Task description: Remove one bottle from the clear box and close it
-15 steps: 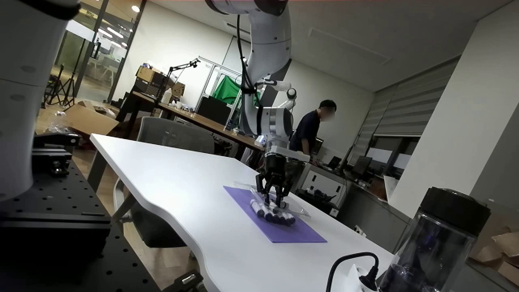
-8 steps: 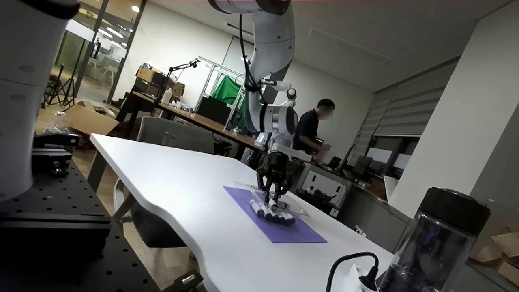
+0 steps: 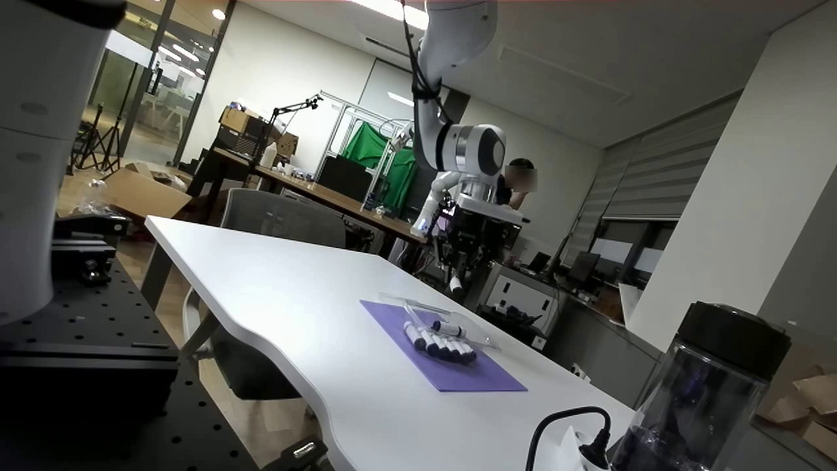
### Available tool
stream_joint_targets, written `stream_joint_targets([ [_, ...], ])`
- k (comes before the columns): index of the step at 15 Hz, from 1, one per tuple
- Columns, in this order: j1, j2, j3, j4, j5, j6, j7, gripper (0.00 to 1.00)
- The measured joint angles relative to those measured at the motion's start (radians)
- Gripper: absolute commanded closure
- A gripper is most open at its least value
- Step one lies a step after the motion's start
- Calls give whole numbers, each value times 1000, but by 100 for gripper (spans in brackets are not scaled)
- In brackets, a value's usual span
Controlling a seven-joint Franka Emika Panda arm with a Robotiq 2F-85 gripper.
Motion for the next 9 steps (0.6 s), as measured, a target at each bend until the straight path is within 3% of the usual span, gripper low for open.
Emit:
stream_joint_targets([
  [5, -86, -174, 81, -221, 232, 264, -86, 93],
  [9, -114, -217, 179, -365, 416, 527, -158, 93],
])
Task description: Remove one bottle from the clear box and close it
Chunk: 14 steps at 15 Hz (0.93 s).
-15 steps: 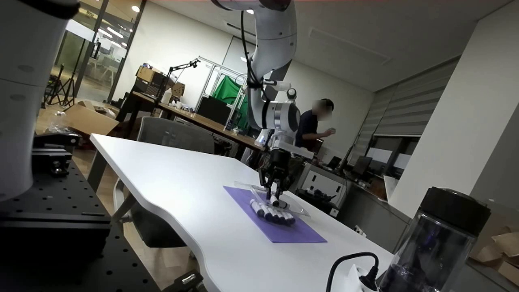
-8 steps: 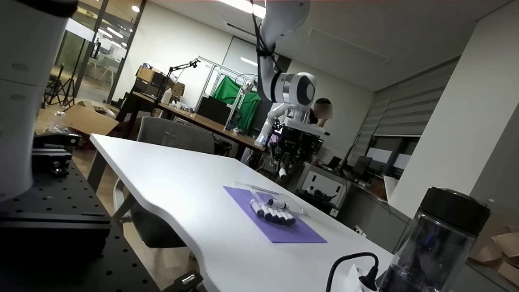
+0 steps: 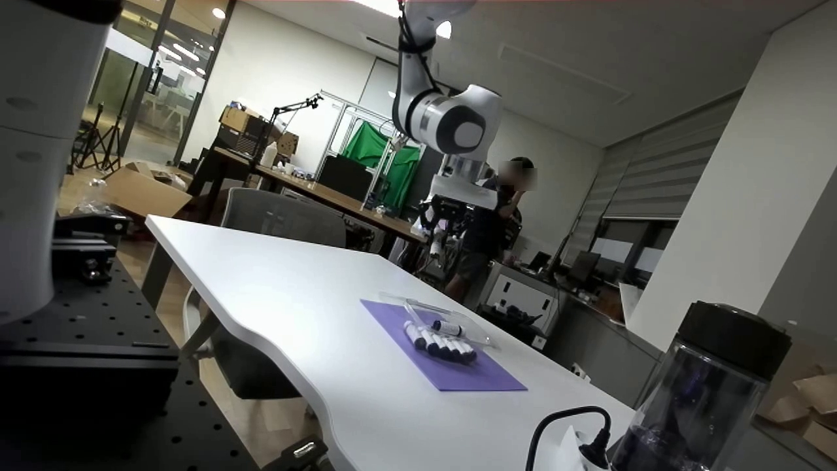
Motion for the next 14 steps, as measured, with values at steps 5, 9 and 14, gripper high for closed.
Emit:
stream_joint_targets([
  [5, 4, 20, 97, -55, 47, 96, -16, 71],
  [9, -5, 20, 97, -55, 47, 99, -17, 71],
  [14, -2, 25, 96, -56, 37, 127, -17, 93],
])
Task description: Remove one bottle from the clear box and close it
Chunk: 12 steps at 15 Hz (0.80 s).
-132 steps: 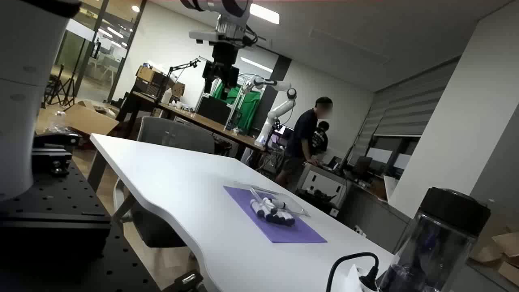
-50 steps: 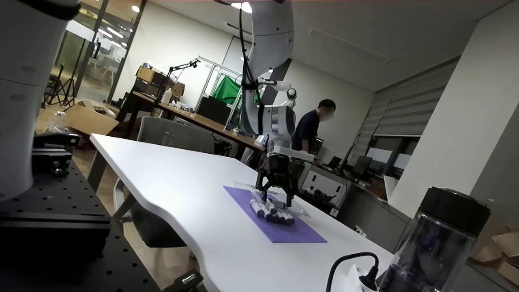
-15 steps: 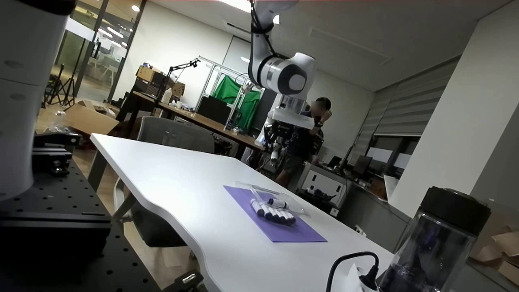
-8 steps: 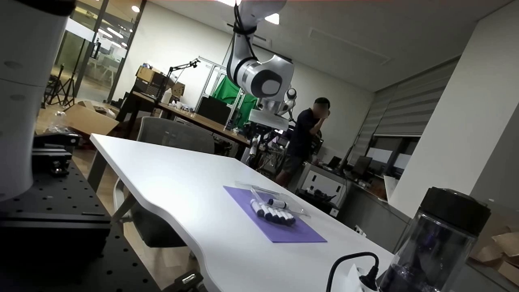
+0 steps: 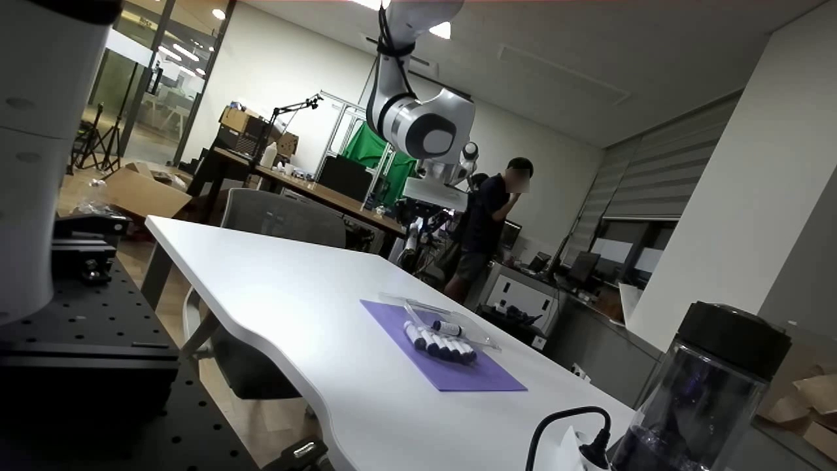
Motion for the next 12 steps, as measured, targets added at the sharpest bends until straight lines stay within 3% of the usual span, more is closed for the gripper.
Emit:
stream_joint_targets([
  [3, 20, 51, 21, 0, -14, 192, -7, 93],
  [6, 21, 133, 95, 12, -15, 354, -18, 93],
  [12, -42, 325, 280, 115, -102, 474, -21, 93],
])
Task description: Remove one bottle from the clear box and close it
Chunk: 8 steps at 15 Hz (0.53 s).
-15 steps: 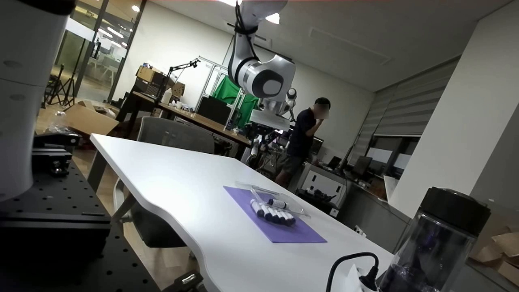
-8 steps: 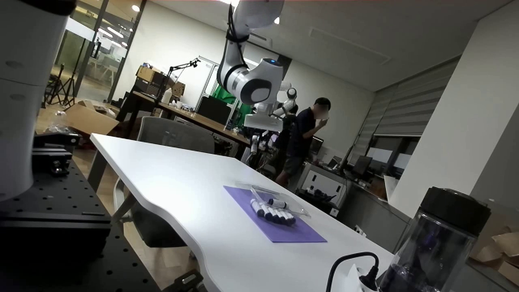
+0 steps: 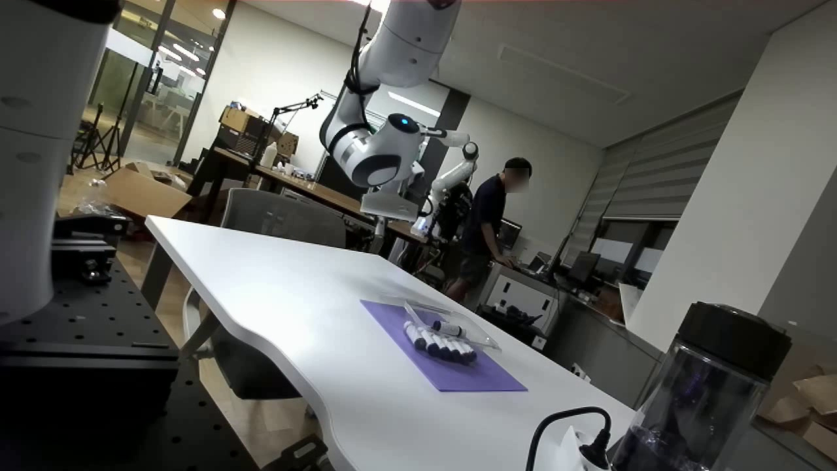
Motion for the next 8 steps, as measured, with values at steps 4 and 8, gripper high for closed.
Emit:
stream_joint_targets([
  [4, -31, 114, 42, 81, -153, -14, 68, 71],
  [8, -30, 143, 35, 104, -188, -14, 90, 71],
])
